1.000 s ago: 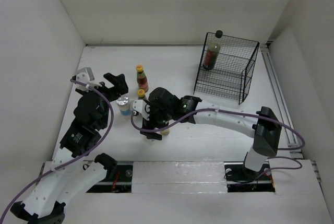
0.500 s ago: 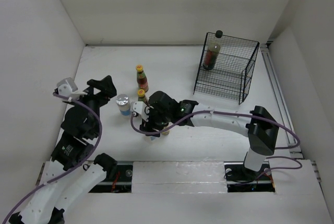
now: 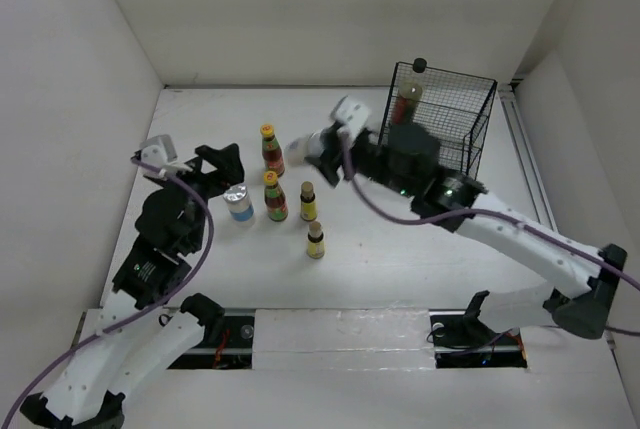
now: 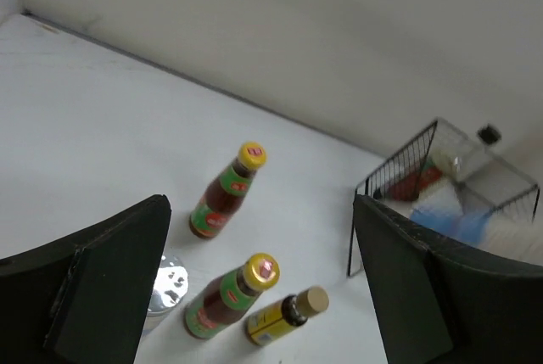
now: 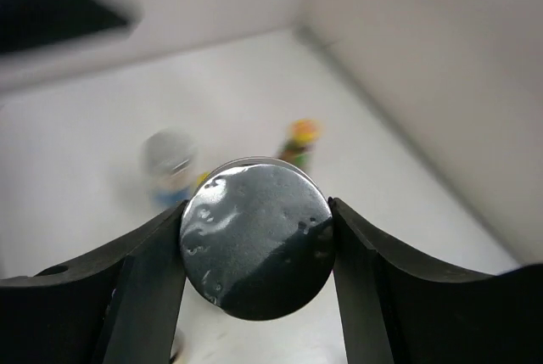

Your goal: Organize the condiment bottles

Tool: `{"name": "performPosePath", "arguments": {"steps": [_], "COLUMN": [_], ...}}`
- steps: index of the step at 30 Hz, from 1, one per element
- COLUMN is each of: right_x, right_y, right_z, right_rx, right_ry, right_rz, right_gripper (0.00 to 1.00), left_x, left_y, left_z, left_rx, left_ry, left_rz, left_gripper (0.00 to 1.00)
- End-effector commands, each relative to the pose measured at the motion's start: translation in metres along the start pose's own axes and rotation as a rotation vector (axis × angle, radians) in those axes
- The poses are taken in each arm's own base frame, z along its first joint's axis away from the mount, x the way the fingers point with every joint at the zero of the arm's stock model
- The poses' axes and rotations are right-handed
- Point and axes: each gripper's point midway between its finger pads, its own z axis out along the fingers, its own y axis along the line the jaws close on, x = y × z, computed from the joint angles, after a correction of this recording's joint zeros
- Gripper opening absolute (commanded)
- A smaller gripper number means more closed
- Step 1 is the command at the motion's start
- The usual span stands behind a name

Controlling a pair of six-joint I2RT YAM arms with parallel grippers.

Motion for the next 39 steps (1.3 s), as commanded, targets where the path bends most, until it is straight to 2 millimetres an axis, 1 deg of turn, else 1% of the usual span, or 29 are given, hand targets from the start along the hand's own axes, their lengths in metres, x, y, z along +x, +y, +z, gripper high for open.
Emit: {"name": "performPosePath", "arguments": {"steps": [1, 2, 3, 4, 6, 7, 8, 9, 10, 11, 12, 13, 14, 15, 16, 17, 18, 19, 20, 22, 23, 24, 26, 27, 29, 31, 33, 36, 39], "right_x": [-0.089, -0.089, -0.083, -0.079, -0.079, -0.064, -0.071, -0.06, -0.053, -0.043, -0.05, -0.032, -0.025, -0.029, -0.014, -0.012, -0.005, 0.0, 0.005, 0.005, 0.011, 0.011, 0.024, 0.021, 0.032, 0.032, 0.041, 0.046, 0.063], "right_y": [-0.135, -0.155, -0.175, -0.213, -0.246, -0.276, -0.289, -0.303, -0.312, -0.332, -0.342, -0.355, -0.367, -0.374, -0.383, -0.389, -0.395, -0.4, -0.403, -0.407, -0.41, -0.409, -0.408, -0.407, -0.405, -0.404, -0.401, -0.401, -0.403], "right_z": [-0.066, -0.076, -0.086, -0.109, -0.137, -0.156, -0.169, -0.171, -0.171, -0.186, -0.193, -0.188, -0.193, -0.195, -0.188, -0.19, -0.19, -0.186, -0.185, -0.185, -0.183, -0.181, -0.173, -0.171, -0.166, -0.164, -0.16, -0.159, -0.153], "right_rx": [0.5, 0.566, 0.633, 0.76, 0.889, 0.983, 1.023, 1.055, 1.052, 1.099, 1.113, 1.114, 1.114, 1.11, 1.102, 1.101, 1.092, 1.082, 1.075, 1.062, 1.057, 1.043, 1.019, 1.011, 0.995, 0.981, 0.965, 0.964, 0.959], "right_ry": [-0.279, -0.278, -0.265, -0.255, -0.265, -0.232, -0.246, -0.215, -0.194, -0.165, -0.173, -0.127, -0.117, -0.118, -0.095, -0.094, -0.086, -0.08, -0.077, -0.079, -0.074, -0.081, -0.056, -0.071, -0.062, -0.063, -0.046, -0.037, -0.005], "right_rz": [0.053, 0.056, 0.059, 0.06, 0.085, 0.083, 0.092, 0.102, 0.111, 0.117, 0.124, 0.141, 0.155, 0.151, 0.174, 0.172, 0.184, 0.186, 0.2, 0.198, 0.212, 0.221, 0.233, 0.238, 0.254, 0.253, 0.263, 0.267, 0.284], "right_gripper": [0.47, 0.47, 0.47, 0.47, 0.47, 0.47, 0.47, 0.47, 0.47, 0.47, 0.47, 0.47, 0.47, 0.47, 0.47, 0.47, 0.47, 0.46, 0.46, 0.46, 0.46, 0.46, 0.45, 0.45, 0.45, 0.45, 0.45, 0.45, 0.44], "left_x": [0.019, 0.028, 0.029, 0.031, 0.027, 0.027, 0.024, 0.028, 0.027, 0.027, 0.027, 0.027, 0.027, 0.026, 0.026, 0.026, 0.025, 0.028, 0.028, 0.028, 0.028, 0.027, 0.03, 0.03, 0.032, 0.032, 0.032, 0.032, 0.032], "left_y": [-0.047, -0.05, -0.053, -0.057, -0.06, -0.06, -0.06, -0.058, -0.057, -0.057, -0.056, -0.056, -0.056, -0.054, -0.054, -0.054, -0.052, -0.052, -0.052, -0.052, -0.052, -0.051, -0.051, -0.051, -0.05, -0.05, -0.05, -0.05, -0.05], "left_z": [0.004, 0.006, 0.005, 0.003, 0.004, 0.004, 0.002, 0.002, 0.003, 0.003, 0.004, 0.004, 0.004, 0.004, 0.004, 0.004, 0.005, 0.007, 0.007, 0.007, 0.007, 0.008, 0.009, 0.009, 0.011, 0.011, 0.011, 0.011, 0.011], "left_rx": [0.232, 0.249, 0.269, 0.292, 0.3, 0.3, 0.304, 0.301, 0.293, 0.293, 0.284, 0.284, 0.284, 0.275, 0.275, 0.275, 0.264, 0.26, 0.26, 0.26, 0.26, 0.25, 0.247, 0.247, 0.243, 0.243, 0.243, 0.243, 0.244], "left_ry": [0.11, 0.138, 0.148, 0.159, 0.143, 0.143, 0.134, 0.142, 0.138, 0.138, 0.134, 0.134, 0.134, 0.129, 0.129, 0.129, 0.124, 0.131, 0.131, 0.131, 0.131, 0.127, 0.134, 0.134, 0.142, 0.142, 0.142, 0.142, 0.141], "left_rz": [0.086, 0.105, 0.104, 0.104, 0.096, 0.096, 0.091, 0.095, 0.095, 0.095, 0.095, 0.095, 0.095, 0.095, 0.095, 0.095, 0.095, 0.099, 0.099, 0.099, 0.099, 0.099, 0.103, 0.103, 0.108, 0.108, 0.108, 0.108, 0.117], "left_gripper": [0.85, 0.85, 0.85, 0.85, 0.86, 0.86, 0.86, 0.86, 0.86, 0.86, 0.86, 0.86, 0.86, 0.86, 0.86, 0.86, 0.86, 0.86, 0.86, 0.86, 0.86, 0.86, 0.86, 0.86, 0.86, 0.86, 0.86, 0.86, 0.86]}}
